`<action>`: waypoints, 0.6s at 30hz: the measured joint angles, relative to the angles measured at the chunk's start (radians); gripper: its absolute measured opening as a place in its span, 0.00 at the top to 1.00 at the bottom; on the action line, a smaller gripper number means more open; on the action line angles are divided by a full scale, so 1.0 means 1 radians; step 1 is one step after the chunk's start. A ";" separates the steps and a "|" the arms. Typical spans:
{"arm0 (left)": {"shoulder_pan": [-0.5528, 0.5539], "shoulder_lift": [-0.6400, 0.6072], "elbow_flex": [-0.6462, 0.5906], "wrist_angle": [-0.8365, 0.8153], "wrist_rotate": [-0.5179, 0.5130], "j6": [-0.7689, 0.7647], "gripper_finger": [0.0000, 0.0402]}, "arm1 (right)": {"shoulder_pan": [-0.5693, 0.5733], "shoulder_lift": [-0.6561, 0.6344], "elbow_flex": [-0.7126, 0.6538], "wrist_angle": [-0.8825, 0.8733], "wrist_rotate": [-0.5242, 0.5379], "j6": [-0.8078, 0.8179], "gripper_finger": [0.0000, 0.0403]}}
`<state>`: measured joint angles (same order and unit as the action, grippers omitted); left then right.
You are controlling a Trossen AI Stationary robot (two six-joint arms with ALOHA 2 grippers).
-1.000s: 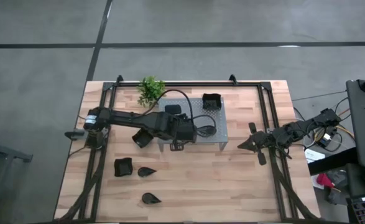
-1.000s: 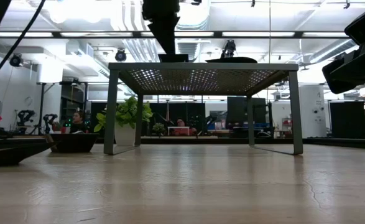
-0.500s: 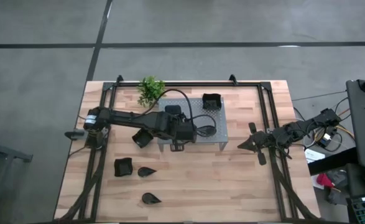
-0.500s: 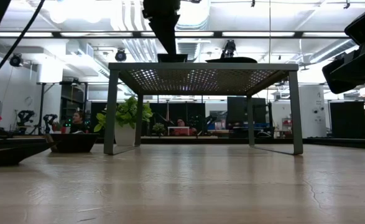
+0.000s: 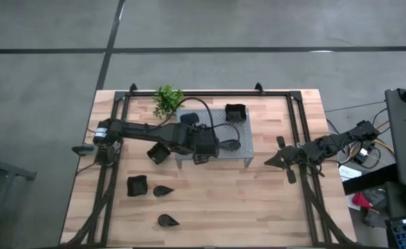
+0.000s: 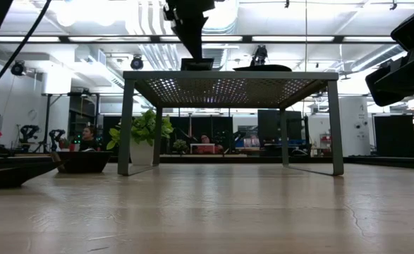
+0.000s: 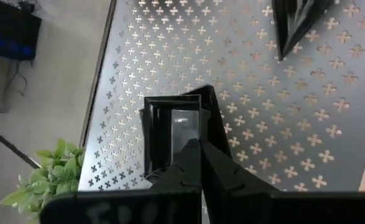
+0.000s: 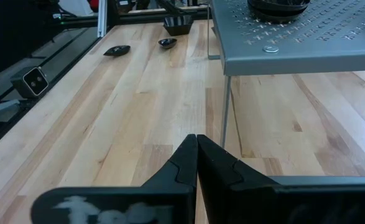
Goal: Pick & Place Mini shaped plates
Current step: Stack the black square plate on top of the black square plate on the shelf
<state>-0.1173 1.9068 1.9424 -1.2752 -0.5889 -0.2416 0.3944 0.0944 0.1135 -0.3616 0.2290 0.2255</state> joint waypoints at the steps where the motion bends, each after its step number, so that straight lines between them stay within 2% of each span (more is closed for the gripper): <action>1: 0.000 0.000 0.003 0.000 -0.009 -0.009 1.00 | 0.000 0.000 0.000 0.000 0.000 0.000 0.98; 9: 0.002 0.000 0.012 -0.008 -0.022 -0.236 1.00 | 0.000 0.000 0.000 0.000 0.000 0.000 0.98; 18: -0.005 0.000 0.010 -0.008 -0.058 -0.293 1.00 | 0.000 0.000 0.000 0.000 0.000 0.000 0.98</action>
<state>-0.1219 1.9068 1.9528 -1.2827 -0.6472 -0.5348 0.3943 0.0944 0.1135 -0.3618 0.2288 0.2256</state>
